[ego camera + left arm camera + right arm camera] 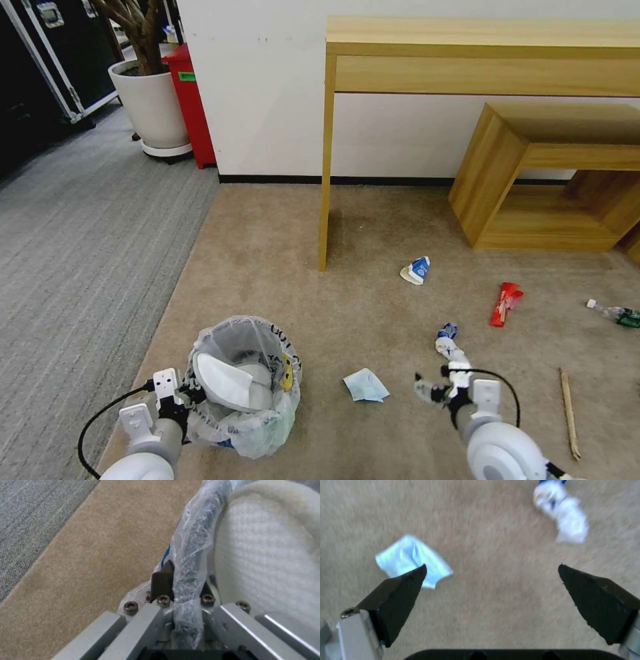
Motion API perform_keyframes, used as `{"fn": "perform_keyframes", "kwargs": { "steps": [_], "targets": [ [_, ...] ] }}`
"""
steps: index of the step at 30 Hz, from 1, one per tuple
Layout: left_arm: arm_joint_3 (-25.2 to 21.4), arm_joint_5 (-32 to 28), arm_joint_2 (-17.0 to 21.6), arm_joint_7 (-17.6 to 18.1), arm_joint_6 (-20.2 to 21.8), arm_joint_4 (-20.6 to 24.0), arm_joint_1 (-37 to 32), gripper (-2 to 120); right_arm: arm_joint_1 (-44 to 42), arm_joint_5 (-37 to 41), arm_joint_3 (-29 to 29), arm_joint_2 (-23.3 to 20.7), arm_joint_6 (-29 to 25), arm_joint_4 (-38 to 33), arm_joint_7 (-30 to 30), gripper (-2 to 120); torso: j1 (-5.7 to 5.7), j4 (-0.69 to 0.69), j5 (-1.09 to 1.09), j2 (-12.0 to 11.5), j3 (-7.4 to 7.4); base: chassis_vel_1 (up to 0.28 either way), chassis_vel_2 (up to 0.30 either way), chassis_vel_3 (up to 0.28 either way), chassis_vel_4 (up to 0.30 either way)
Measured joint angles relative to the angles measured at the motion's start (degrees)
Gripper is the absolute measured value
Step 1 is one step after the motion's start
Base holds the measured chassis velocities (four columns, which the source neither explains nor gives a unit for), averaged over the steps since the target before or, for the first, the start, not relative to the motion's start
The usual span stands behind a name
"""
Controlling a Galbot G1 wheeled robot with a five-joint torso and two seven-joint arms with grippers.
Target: Pick up the trash bin and place the garbage on the floor into it.
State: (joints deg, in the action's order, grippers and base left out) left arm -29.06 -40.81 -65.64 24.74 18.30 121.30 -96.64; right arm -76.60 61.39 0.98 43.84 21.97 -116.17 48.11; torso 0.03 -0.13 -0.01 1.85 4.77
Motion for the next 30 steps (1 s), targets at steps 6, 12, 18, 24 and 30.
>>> {"fn": "perform_keyframes", "kwargs": {
  "steps": [6, 12, 18, 24, 30],
  "targets": [
    [-0.06, 0.02, -0.09, 0.02, -0.39, -0.45, -0.13, 0, 6.70, 1.04, 7.09, 4.89, 2.43, 7.20, 0.56, 100, 0.00, 0.00, 0.00, 0.00, 0.00, 0.000, 0.000, 0.000, 0.000],
    [0.24, -0.01, -0.24, 0.02, -0.53, -1.04, 0.26, 0, 11.23, -1.56, 12.46, 8.63, 2.38, 12.98, -0.87, 100, 0.00, 0.01, 0.00, 0.00, 0.01, 0.000, 0.000, 0.000, 0.000],
    [1.12, -0.69, 0.29, 0.11, -0.58, -2.01, 1.67, 0, 12.42, -4.11, 14.16, 10.42, 1.58, 16.60, -2.47, 100, 0.00, 0.00, -0.02, 0.00, 0.01, 0.000, 0.000, 0.000, 0.000],
    [1.89, -1.22, 0.78, 0.23, -0.80, -3.01, 2.42, 0, 17.04, -9.15, 17.99, 13.96, -1.85, 26.95, -7.53, 100, 0.00, 0.01, 0.01, 0.00, 0.00, 0.000, 0.000, 0.000, 0.000],
    [1.95, -1.20, 0.57, 0.23, -0.83, -2.83, 2.26, 0, 19.00, -10.63, 19.87, 15.01, -3.47, 29.53, -9.25, 100, 0.00, 0.01, 0.00, 0.00, 0.00, 0.000, 0.000, 0.000, 0.000]
  ]
}}
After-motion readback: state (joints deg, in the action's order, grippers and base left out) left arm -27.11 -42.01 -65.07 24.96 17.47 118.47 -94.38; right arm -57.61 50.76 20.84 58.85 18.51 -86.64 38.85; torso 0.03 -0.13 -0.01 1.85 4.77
